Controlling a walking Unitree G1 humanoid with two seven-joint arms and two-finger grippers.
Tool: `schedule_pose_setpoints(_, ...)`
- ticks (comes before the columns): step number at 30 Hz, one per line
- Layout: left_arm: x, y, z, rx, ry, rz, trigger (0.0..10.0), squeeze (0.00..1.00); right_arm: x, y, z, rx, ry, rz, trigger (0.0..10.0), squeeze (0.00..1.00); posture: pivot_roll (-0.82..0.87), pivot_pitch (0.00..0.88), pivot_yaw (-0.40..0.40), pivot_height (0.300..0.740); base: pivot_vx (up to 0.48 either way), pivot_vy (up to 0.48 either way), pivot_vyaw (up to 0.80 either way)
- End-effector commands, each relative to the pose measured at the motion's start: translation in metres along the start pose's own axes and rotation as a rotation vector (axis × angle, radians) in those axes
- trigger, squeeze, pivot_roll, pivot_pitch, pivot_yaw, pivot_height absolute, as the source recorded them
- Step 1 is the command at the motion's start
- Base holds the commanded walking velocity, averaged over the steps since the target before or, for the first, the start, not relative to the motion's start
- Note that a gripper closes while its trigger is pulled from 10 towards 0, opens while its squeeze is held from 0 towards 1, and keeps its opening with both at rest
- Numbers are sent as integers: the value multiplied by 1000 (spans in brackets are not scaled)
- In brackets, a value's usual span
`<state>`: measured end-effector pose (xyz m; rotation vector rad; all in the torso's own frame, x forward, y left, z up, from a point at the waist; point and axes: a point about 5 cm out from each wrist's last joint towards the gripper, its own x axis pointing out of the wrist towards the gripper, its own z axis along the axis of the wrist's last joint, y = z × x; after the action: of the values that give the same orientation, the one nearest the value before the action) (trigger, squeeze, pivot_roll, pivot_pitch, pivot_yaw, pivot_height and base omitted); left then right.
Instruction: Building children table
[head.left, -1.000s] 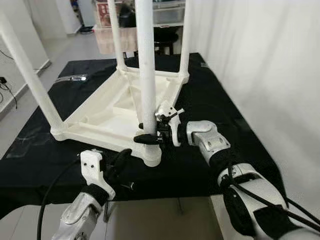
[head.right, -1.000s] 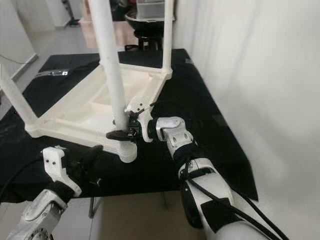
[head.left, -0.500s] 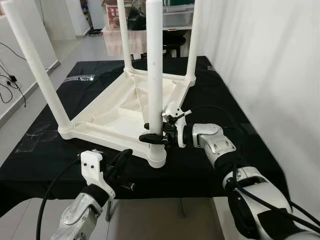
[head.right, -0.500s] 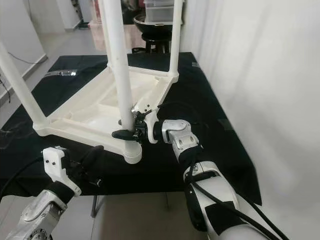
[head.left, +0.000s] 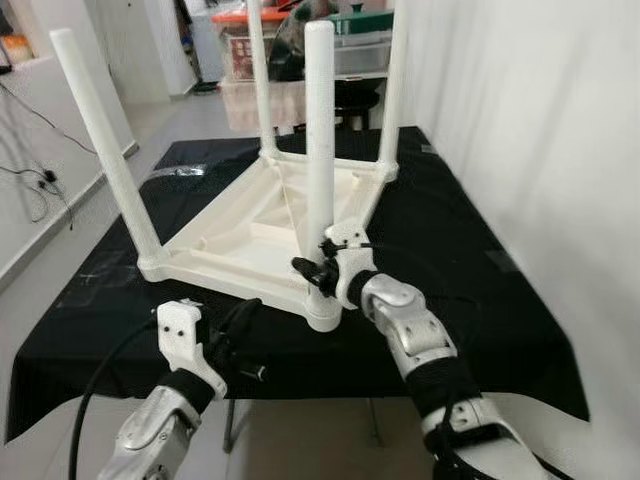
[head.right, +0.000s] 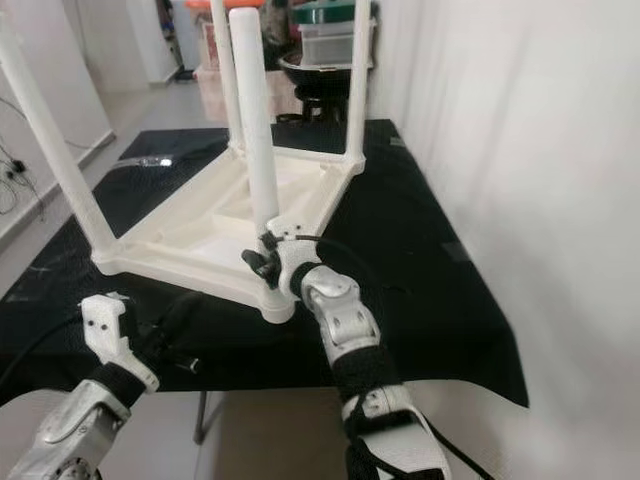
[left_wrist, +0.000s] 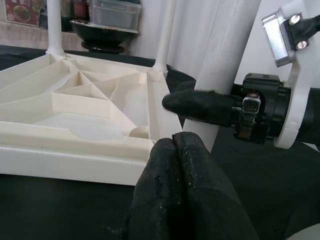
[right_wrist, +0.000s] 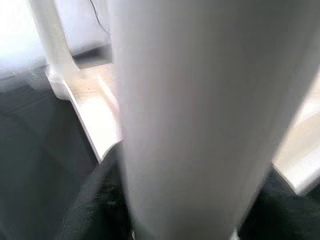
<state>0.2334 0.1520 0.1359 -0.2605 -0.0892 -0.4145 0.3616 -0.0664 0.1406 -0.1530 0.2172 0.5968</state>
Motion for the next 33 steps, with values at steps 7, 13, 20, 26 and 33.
schedule_pose_setpoints(7,-1,3,-2,2,19,7,10000,0,-3,8,24,62,-110,215,10000,1000,-40,0,25,740,0,0,0)
schedule_pose_setpoints(13,0,3,-2,0,17,7,10000,0,-8,8,37,-92,-150,641,10000,0,-32,0,22,740,0,0,0)
schedule_pose_setpoints(20,-1,2,-3,-1,18,11,10000,0,-4,1,45,-108,-95,769,10000,0,-19,0,19,740,0,0,0)
schedule_pose_setpoints(26,-1,1,-4,-1,18,11,10000,0,-4,-6,44,-66,-80,750,0,0,-17,0,13,740,0,0,0)
schedule_pose_setpoints(33,-1,-1,-5,-6,17,9,10000,0,-10,-22,34,-83,-70,661,0,0,-29,0,14,740,0,0,0)
